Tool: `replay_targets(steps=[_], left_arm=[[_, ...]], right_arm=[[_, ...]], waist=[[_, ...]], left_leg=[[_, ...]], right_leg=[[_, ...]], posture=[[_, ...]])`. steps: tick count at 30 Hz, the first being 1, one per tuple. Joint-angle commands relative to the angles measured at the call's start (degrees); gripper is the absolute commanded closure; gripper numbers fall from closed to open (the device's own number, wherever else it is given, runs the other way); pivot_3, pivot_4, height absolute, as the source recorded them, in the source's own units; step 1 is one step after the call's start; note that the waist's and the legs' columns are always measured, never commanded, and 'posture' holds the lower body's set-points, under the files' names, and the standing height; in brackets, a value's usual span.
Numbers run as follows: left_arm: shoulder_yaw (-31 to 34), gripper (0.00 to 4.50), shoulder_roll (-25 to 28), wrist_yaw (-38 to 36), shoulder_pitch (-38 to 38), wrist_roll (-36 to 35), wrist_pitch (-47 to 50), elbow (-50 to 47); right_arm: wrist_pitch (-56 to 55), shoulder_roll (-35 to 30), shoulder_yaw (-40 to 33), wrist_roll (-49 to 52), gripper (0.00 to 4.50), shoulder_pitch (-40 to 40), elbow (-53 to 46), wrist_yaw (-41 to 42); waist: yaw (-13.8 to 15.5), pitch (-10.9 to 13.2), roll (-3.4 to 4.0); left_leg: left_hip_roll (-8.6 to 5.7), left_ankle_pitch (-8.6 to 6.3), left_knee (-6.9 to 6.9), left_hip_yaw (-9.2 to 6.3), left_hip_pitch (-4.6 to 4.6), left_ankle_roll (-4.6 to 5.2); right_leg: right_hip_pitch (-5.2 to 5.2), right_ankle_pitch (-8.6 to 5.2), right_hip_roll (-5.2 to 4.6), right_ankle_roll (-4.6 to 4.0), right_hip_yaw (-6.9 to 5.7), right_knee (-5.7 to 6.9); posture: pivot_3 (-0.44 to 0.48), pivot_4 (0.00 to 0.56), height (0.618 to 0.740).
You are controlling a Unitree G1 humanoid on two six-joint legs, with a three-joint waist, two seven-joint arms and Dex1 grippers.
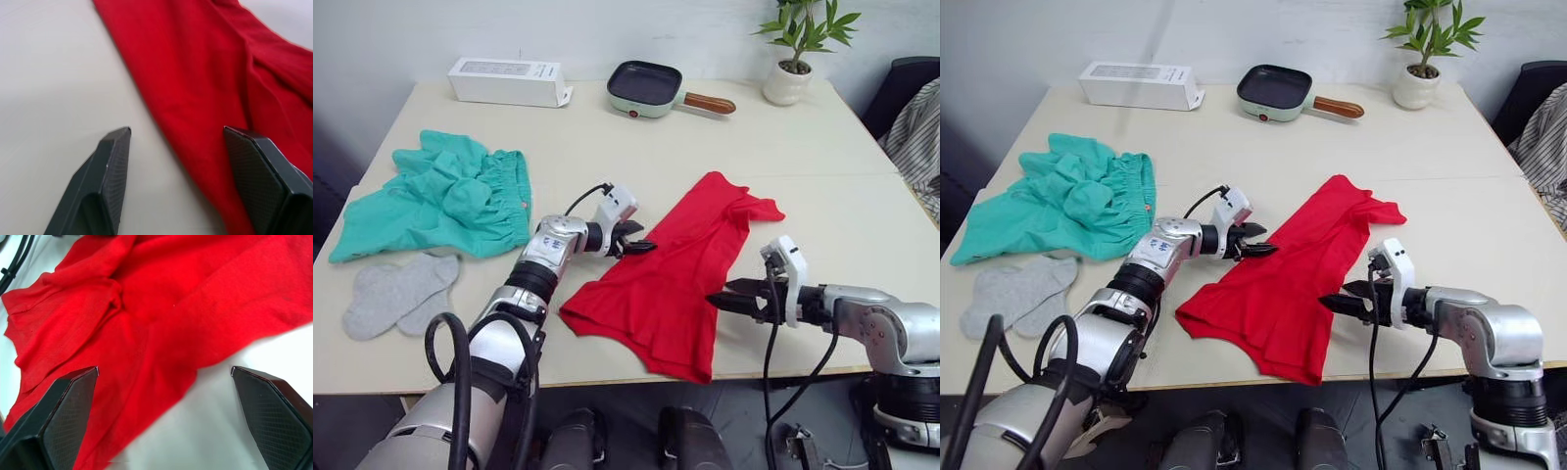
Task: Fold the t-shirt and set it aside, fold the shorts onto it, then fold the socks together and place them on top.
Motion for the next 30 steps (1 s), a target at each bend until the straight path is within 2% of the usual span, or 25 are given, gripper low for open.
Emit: replay_targets(steps=[1, 4, 12, 18, 21, 30], left_arm=[[0.48, 1.37, -1.85, -1.25, -1.75, 0.77, -2.49, 3.17], [1.74, 1.93, -3.01, -0.2, -2.89, 0.68, -2.71, 5.63], [2.91, 4.47, -2.7, 0.68, -1.18, 1.73, -4.22, 5.8], [6.12, 4.5, -1.96, 4.21, 2.65, 0.13, -4.51, 1.18], [9.66, 4.5, -1.82, 9.15, 5.82, -1.91, -3.44, -4.04], [13.91, 4.5, -1.92, 24.16, 19.83, -2.79, 6.52, -30.08]], right_arm=[[1.07, 2.9, 0.74, 1.38, 0.65, 0.36, 0.21, -3.71], [1.39, 3.55, 1.72, 2.23, 1.62, 1.41, -0.29, -4.58], [-0.38, 3.36, 1.37, 3.24, 4.4, 0.65, 2.02, -5.86], [-4.21, 0.68, 3.93, 2.21, 4.46, -3.43, 7.36, -3.8], [-8.1, -0.45, 6.66, 0.64, 4.46, -7.76, 12.78, -1.69], [-23.05, -0.03, 16.38, -7.77, 4.46, -22.32, 34.31, 6.74]], waist=[[0.04, 0.0, 0.0], [0.09, 0.0, 0.0], [0.0, 0.0, 0.0], [-0.46, 0.0, -0.01], [-1.04, 0.0, 0.0], [-1.51, 0.0, 0.0]], left_leg=[[0.0, -0.01, 0.01, 0.0, 0.0, -0.03], [-0.02, -0.02, 0.03, 0.0, 0.0, -0.04], [-0.02, 0.05, 0.01, -0.01, -0.01, 0.16], [-0.04, 0.06, 0.04, 0.01, 0.0, 0.22], [-0.02, 0.13, 0.05, 0.0, 0.03, 0.21], [-0.04, 0.16, 0.0, 0.04, 0.02, 0.19]], right_leg=[[0.0, 0.0, 0.0, 0.0, 0.0, 0.01], [0.0, 0.0, -0.04, 0.0, 0.01, 0.06], [-0.01, 0.0, 0.0, 0.0, -0.01, 0.05], [-0.01, 0.0, -0.03, 0.0, 0.03, 0.08], [0.0, 0.01, -0.05, -0.01, 0.04, 0.14], [-0.02, 0.01, 0.01, 0.0, 0.03, 0.38]], posture=[[0.0, 0.15, 0.74], [0.0, 0.15, 0.74], [0.0, 0.15, 0.74], [0.0, 0.15, 0.74], [0.0, 0.15, 0.74], [0.0, 0.15, 0.74]])
